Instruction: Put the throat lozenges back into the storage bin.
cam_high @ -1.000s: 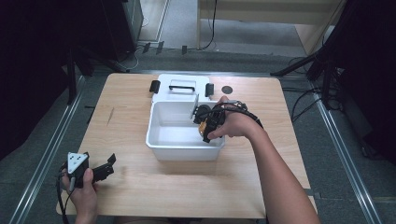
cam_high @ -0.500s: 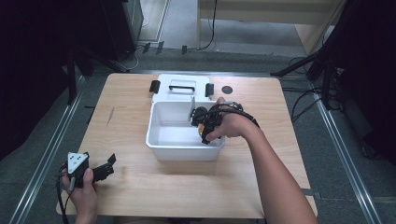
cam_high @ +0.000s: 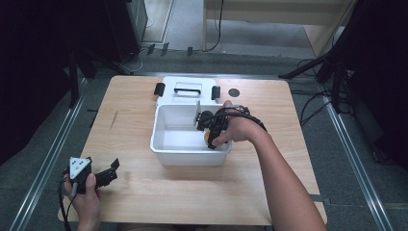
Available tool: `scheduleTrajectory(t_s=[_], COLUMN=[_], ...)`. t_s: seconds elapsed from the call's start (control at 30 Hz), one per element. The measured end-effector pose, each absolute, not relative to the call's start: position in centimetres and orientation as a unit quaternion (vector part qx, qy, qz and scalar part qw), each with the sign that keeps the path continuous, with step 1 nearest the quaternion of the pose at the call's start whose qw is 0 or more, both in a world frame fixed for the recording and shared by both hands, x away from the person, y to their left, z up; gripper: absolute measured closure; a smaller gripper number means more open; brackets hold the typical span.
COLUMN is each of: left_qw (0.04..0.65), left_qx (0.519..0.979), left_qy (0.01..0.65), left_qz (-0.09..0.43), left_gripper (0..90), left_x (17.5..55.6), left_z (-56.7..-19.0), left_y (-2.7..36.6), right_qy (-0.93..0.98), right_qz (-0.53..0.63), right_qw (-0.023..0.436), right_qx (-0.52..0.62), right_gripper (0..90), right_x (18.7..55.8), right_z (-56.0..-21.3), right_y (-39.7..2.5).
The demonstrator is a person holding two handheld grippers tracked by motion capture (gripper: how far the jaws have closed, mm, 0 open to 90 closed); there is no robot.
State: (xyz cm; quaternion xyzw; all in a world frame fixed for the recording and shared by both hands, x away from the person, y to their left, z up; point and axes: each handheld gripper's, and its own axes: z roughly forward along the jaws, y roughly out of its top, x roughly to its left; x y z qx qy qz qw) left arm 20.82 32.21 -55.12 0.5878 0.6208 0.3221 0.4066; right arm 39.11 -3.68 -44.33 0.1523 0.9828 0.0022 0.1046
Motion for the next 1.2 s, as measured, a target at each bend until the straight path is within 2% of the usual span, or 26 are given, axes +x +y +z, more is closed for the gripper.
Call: scheduleTrajectory(t_s=[0.37, 1.2], left_qw=[0.407, 0.407], left_qx=[0.588, 0.588], left_qy=[0.62, 0.62], left_qz=[0.322, 0.323], left_gripper=[0.0, 0.0], left_x=[20.8, 20.9], left_z=[-55.1, -55.1], left_y=[32.2, 32.2], right_qy=[0.982, 0.973], right_qz=[0.018, 0.08], right_qw=[0.105, 0.128], right_qx=[0.153, 0.173], right_gripper=[20.0, 20.6], right_x=[39.2, 37.5], right_z=[-43.7, -37.5], right_y=[-4.0, -5.2])
